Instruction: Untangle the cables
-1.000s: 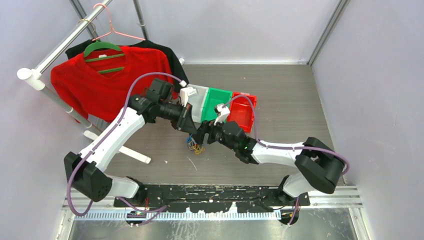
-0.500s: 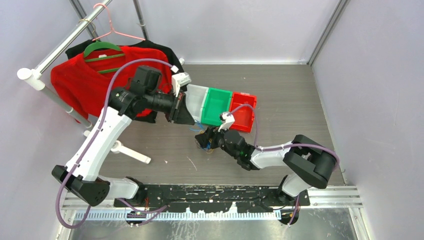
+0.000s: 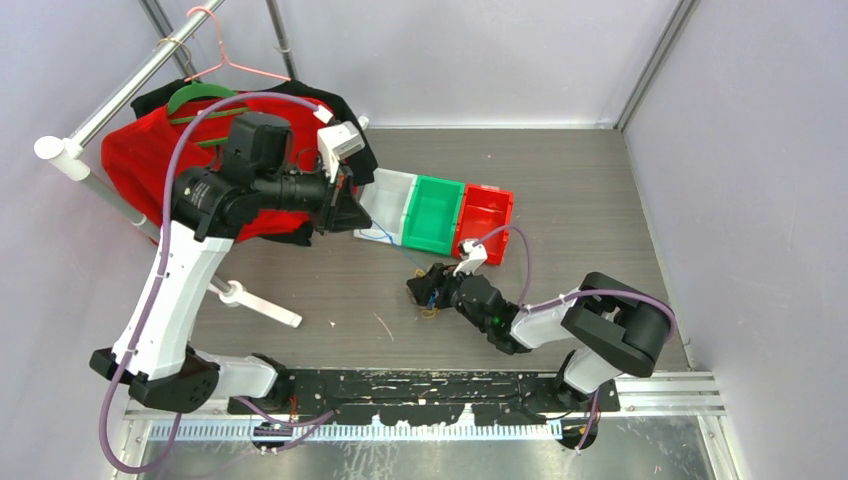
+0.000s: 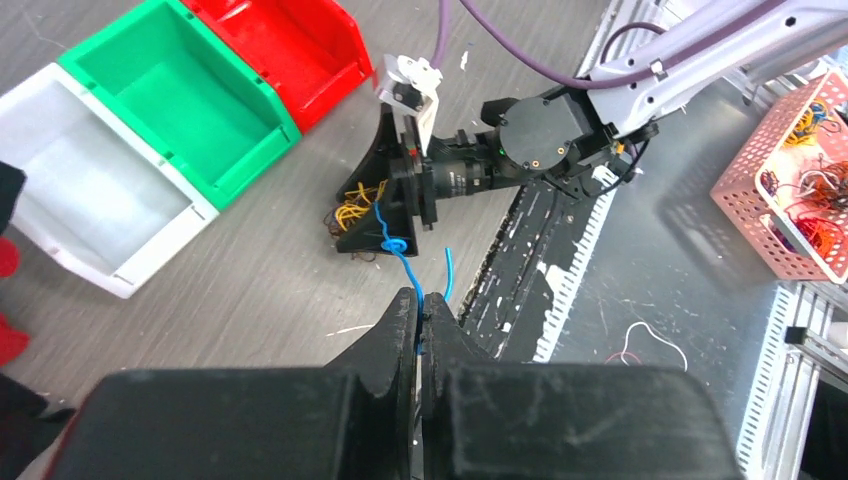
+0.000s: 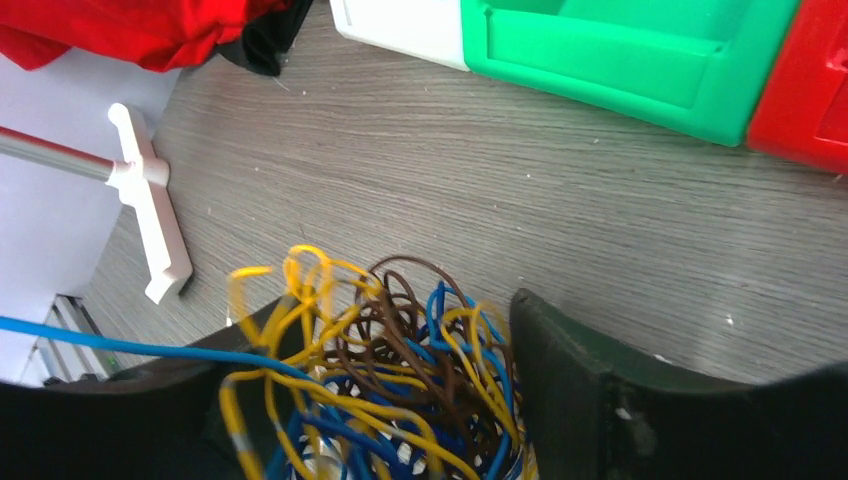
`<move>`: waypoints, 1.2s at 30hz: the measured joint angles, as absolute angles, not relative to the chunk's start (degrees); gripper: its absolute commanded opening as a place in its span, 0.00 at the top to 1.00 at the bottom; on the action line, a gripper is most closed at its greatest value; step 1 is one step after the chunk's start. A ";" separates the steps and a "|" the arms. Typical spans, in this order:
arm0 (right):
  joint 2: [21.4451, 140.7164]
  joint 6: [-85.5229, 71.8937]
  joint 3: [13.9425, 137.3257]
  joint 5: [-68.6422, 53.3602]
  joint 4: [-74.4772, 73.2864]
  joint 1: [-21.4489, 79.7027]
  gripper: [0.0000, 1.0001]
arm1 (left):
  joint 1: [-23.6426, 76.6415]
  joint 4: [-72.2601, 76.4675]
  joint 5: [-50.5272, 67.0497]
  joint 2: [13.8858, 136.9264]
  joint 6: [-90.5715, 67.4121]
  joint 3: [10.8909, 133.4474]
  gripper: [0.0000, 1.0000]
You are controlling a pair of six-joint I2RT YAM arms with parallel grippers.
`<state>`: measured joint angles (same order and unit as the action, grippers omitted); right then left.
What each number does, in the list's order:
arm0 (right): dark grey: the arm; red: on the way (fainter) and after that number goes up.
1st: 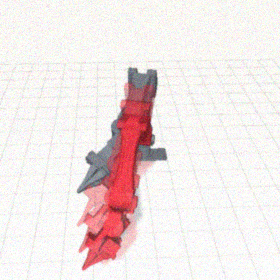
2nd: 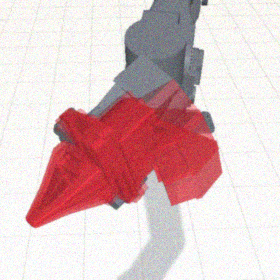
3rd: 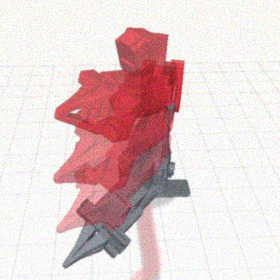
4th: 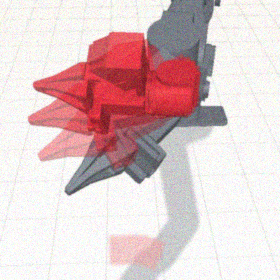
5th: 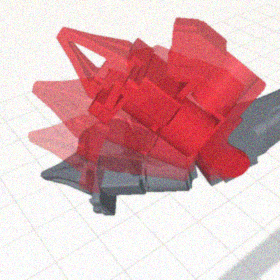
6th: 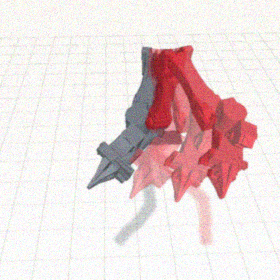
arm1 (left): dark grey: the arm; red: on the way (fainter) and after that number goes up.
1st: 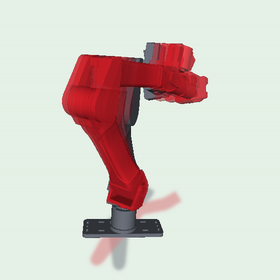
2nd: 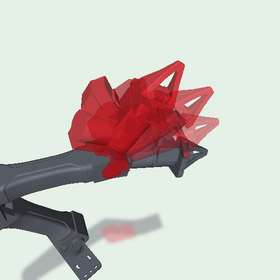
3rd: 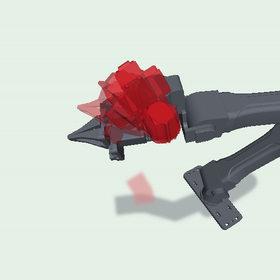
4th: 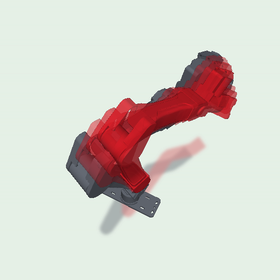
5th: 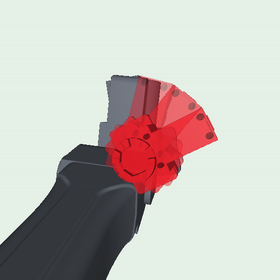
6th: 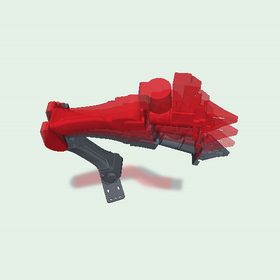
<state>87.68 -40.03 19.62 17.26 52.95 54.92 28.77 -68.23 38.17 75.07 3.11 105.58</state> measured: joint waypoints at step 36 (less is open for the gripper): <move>76.69 -29.50 31.22 0.89 26.39 54.89 0.26 | 28.77 -55.61 13.32 68.16 15.09 62.65 0.41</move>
<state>76.69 -29.50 31.22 0.89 26.39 54.89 28.77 -55.61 13.32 68.16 15.09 62.65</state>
